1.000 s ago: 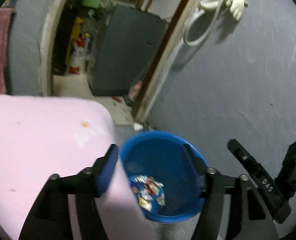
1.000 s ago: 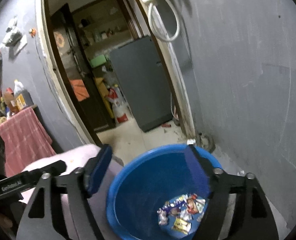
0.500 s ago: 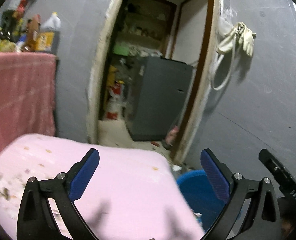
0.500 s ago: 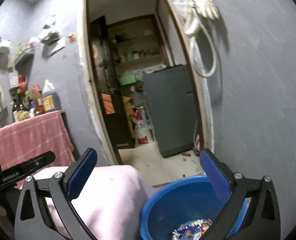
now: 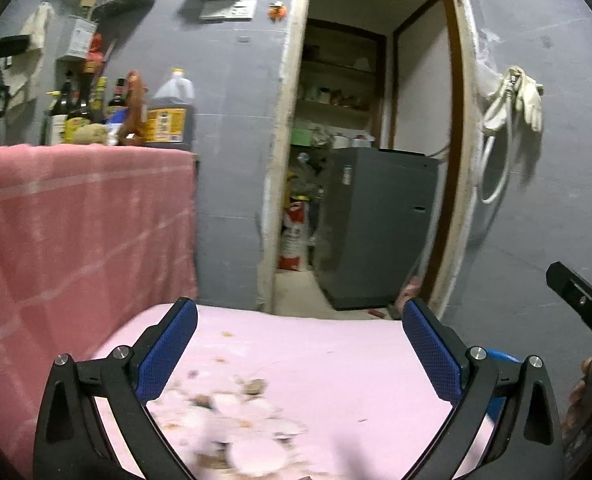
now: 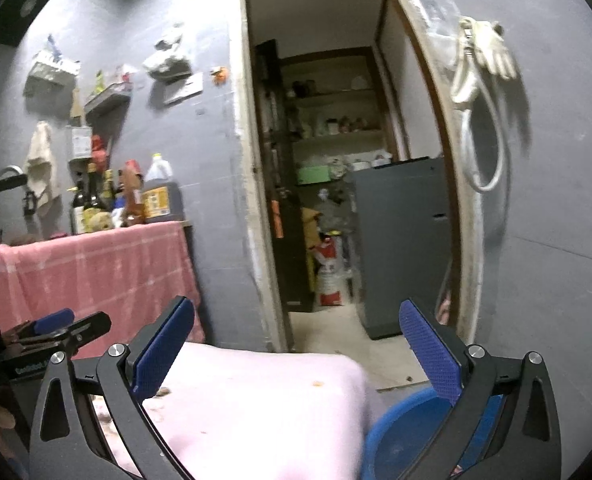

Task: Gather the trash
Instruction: 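Move both tools back over the remaining brown scrap on the table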

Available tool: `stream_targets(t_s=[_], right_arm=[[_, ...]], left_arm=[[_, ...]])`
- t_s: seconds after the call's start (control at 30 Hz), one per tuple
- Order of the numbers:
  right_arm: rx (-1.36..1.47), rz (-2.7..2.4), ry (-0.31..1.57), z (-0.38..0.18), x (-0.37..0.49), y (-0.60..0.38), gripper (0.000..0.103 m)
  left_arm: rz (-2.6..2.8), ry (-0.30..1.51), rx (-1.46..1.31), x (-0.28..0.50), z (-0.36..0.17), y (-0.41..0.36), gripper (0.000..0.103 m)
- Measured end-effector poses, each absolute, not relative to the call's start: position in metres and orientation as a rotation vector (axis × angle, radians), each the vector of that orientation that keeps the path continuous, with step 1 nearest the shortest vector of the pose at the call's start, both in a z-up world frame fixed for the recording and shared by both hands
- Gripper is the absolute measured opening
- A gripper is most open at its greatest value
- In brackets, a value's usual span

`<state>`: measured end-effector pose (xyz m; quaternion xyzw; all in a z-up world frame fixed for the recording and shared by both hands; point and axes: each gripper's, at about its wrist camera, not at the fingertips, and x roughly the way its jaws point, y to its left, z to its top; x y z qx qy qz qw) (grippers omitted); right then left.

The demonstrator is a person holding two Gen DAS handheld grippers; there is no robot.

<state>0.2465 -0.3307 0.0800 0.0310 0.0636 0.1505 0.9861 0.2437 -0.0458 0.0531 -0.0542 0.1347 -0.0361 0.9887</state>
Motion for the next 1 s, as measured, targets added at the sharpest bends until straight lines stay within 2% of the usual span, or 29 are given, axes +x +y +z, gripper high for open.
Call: stream_targets(t_s=[0.5,1.0], right_arm=[[-0.033,0.425,0.219,0.047,0.265,-0.239,0.103],[-0.156,0.538,0.431,0.004,0.303,-0.188,0.103]], left_arm=[[0.084,0.327,-0.139,0.224,0.008,0.052,0.1],[0.083,0.427,-0.247,0.226,-0.023,0.087,0.1]])
